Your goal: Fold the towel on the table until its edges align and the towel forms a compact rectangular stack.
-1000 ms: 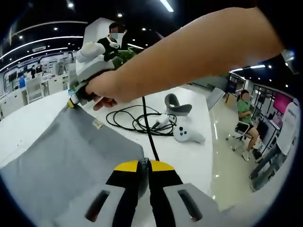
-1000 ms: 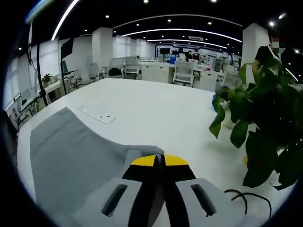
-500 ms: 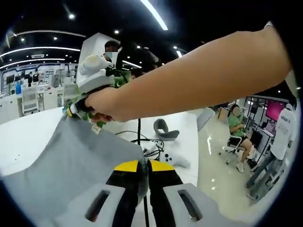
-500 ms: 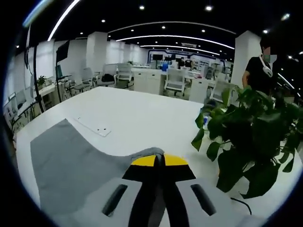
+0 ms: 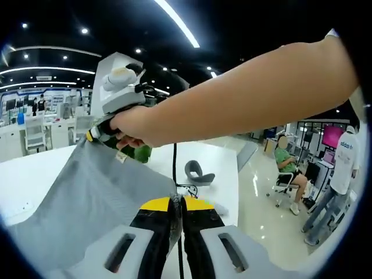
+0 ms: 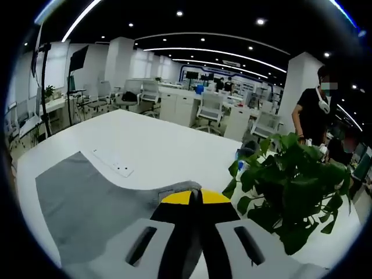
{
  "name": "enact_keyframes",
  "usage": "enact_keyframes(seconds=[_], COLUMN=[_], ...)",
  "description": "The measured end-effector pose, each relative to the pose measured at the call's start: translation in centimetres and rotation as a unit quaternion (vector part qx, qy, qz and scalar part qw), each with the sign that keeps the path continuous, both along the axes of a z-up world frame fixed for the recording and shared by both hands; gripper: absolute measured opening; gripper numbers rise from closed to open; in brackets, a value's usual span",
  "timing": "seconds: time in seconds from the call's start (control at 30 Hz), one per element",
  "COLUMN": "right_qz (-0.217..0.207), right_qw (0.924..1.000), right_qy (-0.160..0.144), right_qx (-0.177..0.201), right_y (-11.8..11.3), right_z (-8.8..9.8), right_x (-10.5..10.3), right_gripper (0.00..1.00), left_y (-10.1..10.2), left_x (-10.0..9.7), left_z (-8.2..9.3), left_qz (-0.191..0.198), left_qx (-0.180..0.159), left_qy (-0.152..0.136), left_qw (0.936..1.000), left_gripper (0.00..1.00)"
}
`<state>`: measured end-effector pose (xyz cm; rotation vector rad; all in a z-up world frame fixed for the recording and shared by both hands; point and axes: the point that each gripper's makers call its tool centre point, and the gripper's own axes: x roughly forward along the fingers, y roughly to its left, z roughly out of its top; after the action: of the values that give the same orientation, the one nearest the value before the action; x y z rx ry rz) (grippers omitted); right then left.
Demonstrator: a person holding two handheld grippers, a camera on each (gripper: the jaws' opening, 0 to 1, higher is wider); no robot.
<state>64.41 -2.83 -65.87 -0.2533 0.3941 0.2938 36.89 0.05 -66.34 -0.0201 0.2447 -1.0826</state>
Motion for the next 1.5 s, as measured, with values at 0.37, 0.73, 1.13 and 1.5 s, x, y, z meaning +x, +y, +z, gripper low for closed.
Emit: enact_keyframes(seconds=[0.37,0.73,1.13,1.5], right_qz=[0.002,0.009,0.019,0.036], right_qw=[0.9997,0.9993,0.9989,0.9989], right_qy=[-0.011,-0.005,0.007,0.021], right_qx=[-0.022,-0.035,-0.043,-0.023], right_y=[1.9,6.1,11.2,16.9], right_z=[3.2,5.1,5.8,5.5], right_x=[0.0,0.9,1.7,2.6], right_gripper=[0.01,0.01,0.01,0.01], left_y=[3.0,7.8,16.7,22.8], left_x=[-0.1,0.7,3.3,4.4], left_z=[5.2,8.9,10.4,10.1], left_qz=[0.007,0.039,0.11,0.161], left_qx=[-0.051,-0.087,-0.096,-0.096], left_qy=[-0.026,-0.042,-0.058,-0.061], left_qw=[0.9983,0.9946,0.9875,0.9803], left_gripper=[0.06,0.07,0.07,0.07])
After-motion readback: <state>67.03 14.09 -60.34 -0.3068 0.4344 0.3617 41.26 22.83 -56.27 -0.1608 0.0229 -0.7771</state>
